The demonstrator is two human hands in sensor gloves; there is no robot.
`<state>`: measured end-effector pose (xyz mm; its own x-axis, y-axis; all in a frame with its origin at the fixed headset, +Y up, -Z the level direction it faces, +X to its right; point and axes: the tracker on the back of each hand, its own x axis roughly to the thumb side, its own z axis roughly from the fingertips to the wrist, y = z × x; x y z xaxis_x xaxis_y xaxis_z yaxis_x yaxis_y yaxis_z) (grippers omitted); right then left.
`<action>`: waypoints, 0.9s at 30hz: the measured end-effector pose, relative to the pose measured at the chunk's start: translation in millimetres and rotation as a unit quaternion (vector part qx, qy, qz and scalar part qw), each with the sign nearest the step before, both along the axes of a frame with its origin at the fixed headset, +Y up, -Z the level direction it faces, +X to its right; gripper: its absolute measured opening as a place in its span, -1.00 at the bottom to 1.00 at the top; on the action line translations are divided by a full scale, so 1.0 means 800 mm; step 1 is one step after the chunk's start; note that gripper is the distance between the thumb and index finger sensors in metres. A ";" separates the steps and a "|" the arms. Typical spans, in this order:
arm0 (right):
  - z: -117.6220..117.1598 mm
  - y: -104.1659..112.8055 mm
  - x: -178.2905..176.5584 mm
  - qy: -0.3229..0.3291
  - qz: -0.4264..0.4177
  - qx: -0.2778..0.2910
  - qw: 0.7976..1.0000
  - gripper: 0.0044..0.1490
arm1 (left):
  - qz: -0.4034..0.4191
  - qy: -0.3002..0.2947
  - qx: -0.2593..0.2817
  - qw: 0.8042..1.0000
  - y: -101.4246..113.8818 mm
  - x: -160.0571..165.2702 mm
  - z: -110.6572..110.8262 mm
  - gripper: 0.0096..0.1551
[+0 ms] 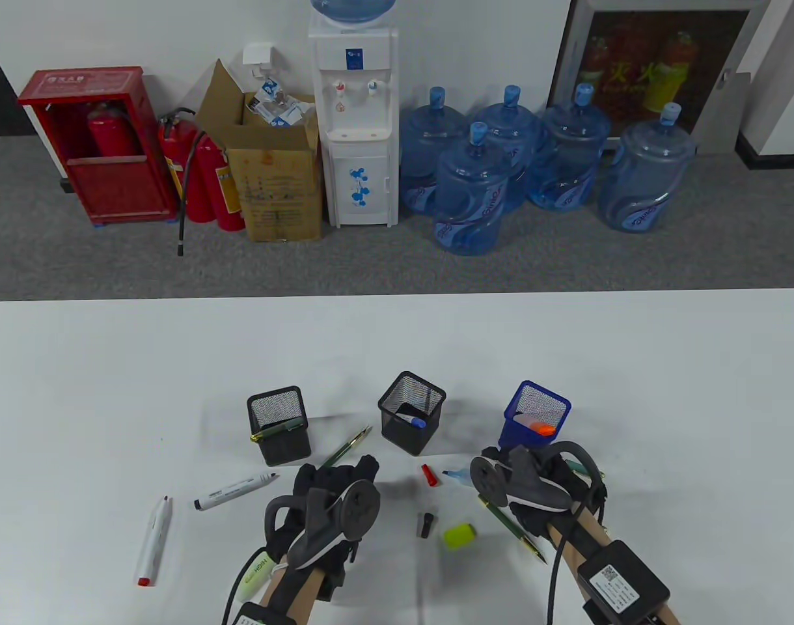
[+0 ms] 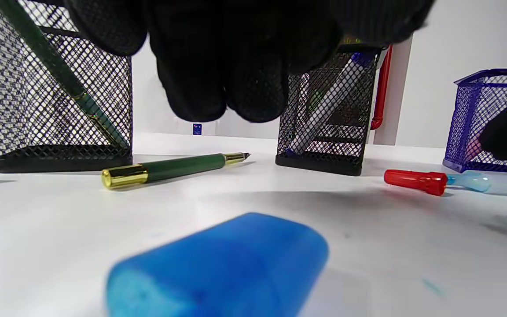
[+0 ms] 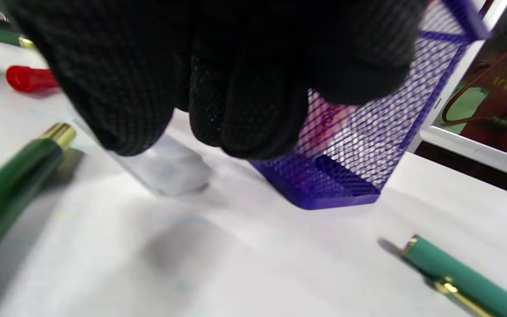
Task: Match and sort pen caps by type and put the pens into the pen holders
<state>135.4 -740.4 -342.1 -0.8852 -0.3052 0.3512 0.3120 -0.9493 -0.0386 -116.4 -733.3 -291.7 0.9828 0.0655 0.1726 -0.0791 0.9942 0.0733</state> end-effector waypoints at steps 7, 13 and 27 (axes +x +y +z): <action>-0.006 -0.011 -0.005 0.000 0.024 -0.007 1.000 -0.22 | -0.007 -0.002 -0.006 1.000 -0.003 0.002 0.000 -0.29; -0.001 -0.016 -0.008 0.025 0.035 0.017 0.999 -0.21 | -0.003 -0.003 -0.006 1.000 -0.003 0.002 0.000 -0.29; 0.051 0.025 0.022 0.019 -0.117 0.115 0.986 -0.25 | -0.009 0.008 -0.017 1.000 0.008 -0.009 -0.004 -0.30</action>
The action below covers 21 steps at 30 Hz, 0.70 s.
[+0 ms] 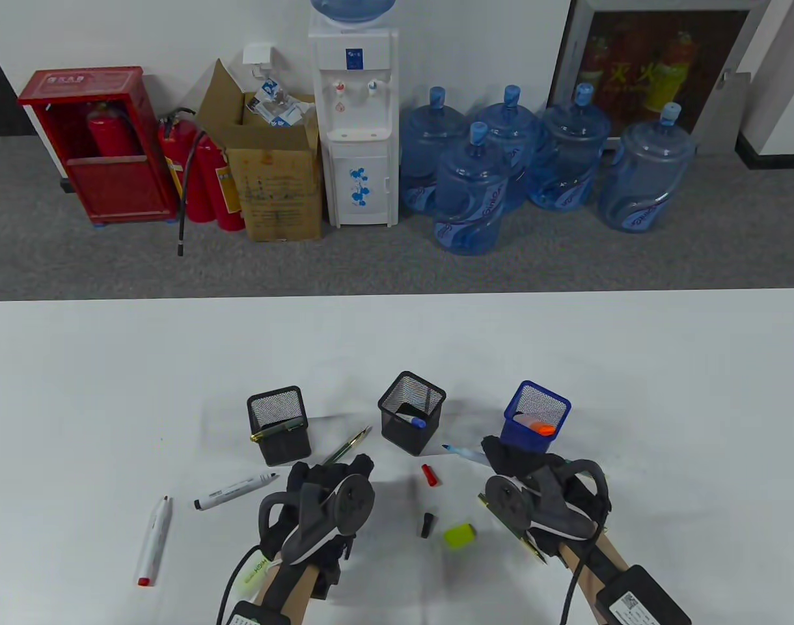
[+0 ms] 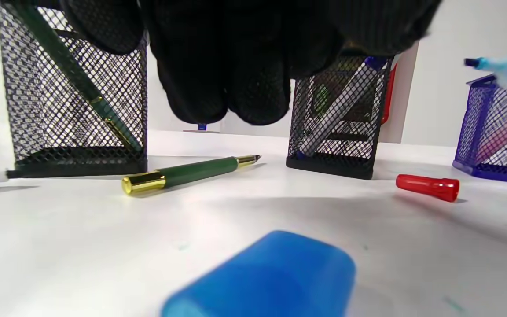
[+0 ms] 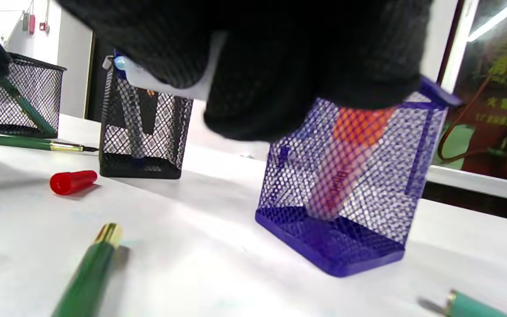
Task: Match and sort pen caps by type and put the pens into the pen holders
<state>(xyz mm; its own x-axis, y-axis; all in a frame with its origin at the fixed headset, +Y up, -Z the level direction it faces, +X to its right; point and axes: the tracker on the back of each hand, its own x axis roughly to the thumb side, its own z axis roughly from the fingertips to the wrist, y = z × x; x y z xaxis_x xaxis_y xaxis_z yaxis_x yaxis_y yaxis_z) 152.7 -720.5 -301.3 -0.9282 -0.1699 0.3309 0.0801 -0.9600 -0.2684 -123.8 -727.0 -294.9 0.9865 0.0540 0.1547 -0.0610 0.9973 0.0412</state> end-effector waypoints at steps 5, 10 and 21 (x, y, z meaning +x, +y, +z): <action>0.016 -0.019 0.019 -0.014 -0.031 0.023 0.999 -0.27 | -0.071 -0.017 -0.044 0.996 0.004 0.007 0.004 -0.30; 0.018 -0.022 0.026 -0.012 -0.002 0.031 0.999 -0.27 | -0.162 -0.013 -0.100 0.982 -0.004 0.022 0.005 -0.20; 0.017 -0.025 0.042 -0.023 -0.003 0.030 0.999 -0.27 | -0.255 0.003 -0.155 0.955 -0.029 0.042 0.001 -0.14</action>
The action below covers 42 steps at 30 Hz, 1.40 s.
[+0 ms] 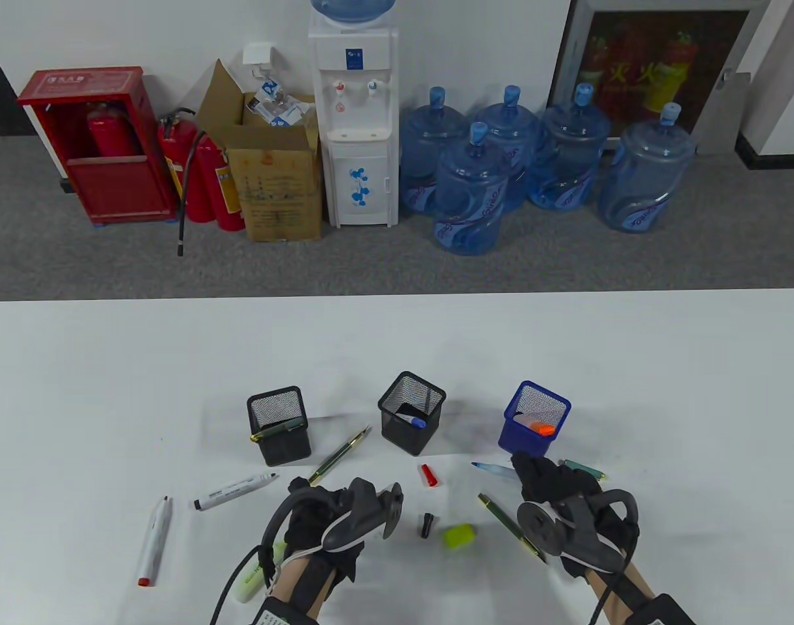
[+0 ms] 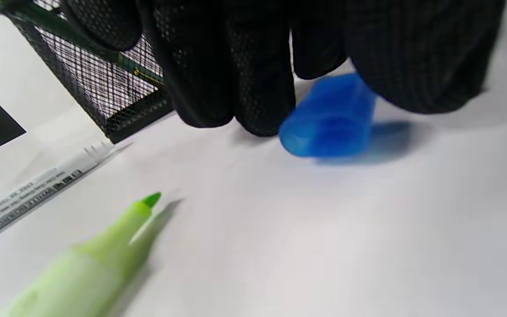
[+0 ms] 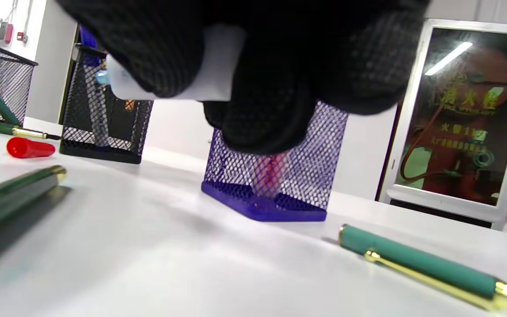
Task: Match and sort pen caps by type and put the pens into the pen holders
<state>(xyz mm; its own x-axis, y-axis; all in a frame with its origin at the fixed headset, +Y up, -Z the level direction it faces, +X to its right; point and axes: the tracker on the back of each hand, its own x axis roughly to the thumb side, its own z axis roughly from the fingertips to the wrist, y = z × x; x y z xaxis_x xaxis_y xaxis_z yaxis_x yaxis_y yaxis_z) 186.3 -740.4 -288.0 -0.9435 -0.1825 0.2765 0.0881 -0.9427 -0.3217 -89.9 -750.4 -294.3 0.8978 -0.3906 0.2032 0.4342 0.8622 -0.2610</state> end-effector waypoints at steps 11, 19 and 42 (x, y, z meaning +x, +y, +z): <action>0.006 0.001 -0.012 0.026 -0.003 0.000 1.000 -0.29 | 0.061 -0.020 0.043 0.997 0.014 0.003 0.004 -0.22; 0.017 0.010 -0.028 0.063 -0.034 0.019 0.997 -0.29 | 0.444 0.031 0.120 0.888 0.059 -0.008 0.005 -0.42; 0.029 0.003 -0.062 0.115 -0.067 0.008 0.991 -0.28 | 0.502 0.051 0.162 0.848 0.016 -0.005 0.008 -0.37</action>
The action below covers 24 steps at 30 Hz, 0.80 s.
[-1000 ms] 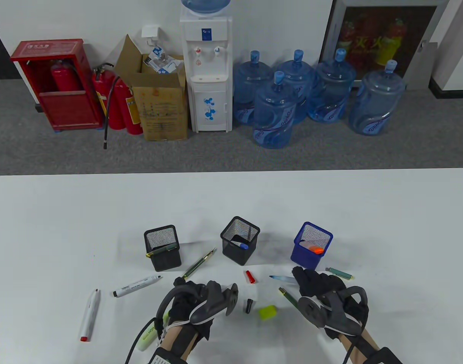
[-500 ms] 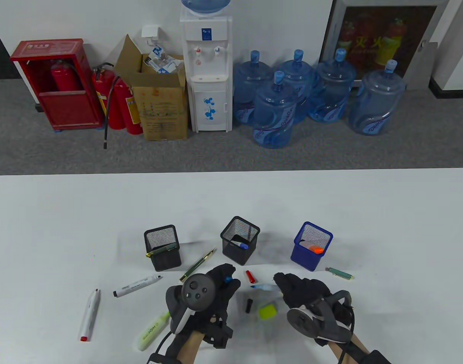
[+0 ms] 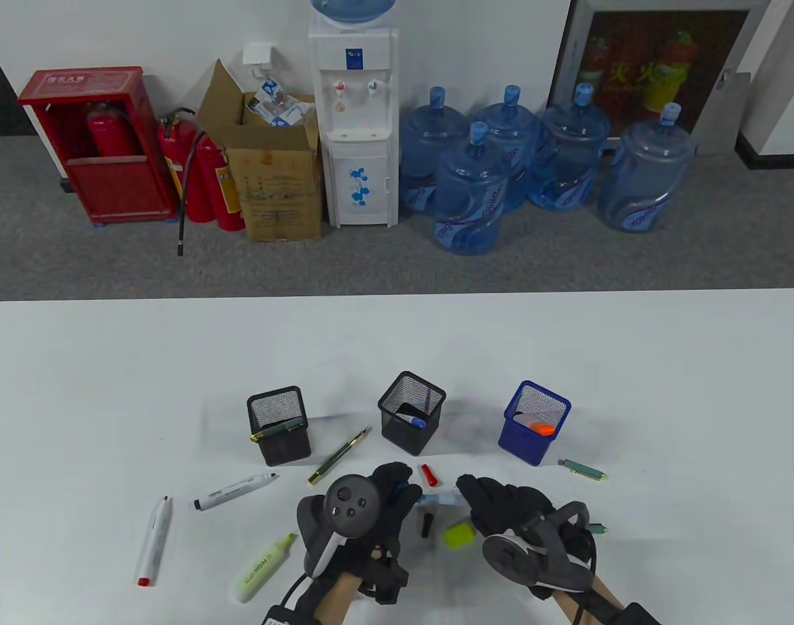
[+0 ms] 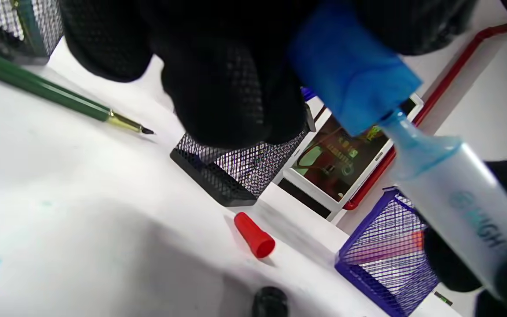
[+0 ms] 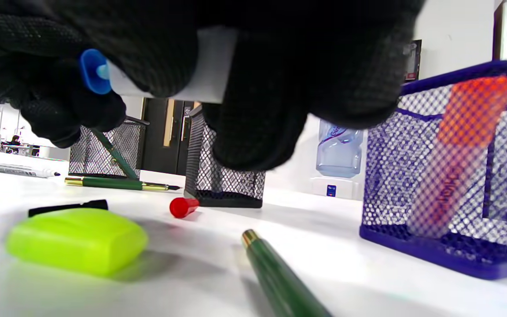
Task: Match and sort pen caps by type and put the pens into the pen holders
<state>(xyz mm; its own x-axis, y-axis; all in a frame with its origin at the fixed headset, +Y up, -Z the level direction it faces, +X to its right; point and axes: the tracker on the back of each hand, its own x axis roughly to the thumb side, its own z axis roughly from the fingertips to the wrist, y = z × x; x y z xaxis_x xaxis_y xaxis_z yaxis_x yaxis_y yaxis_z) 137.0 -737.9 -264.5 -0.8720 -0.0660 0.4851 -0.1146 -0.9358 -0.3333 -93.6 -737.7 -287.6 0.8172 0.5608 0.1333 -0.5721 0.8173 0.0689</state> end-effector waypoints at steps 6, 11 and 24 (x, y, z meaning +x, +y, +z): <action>-0.001 -0.003 0.001 0.002 -0.004 -0.006 1.000 -0.28 | -0.005 0.019 0.013 1.000 0.001 0.004 0.003 -0.37; 0.000 -0.005 -0.001 0.008 -0.006 -0.013 1.000 -0.28 | -0.015 0.015 0.022 1.000 0.000 0.007 0.005 -0.37; -0.004 -0.002 0.006 0.003 -0.052 -0.022 0.998 -0.30 | -0.076 -0.074 0.053 0.993 0.007 0.033 0.016 -0.41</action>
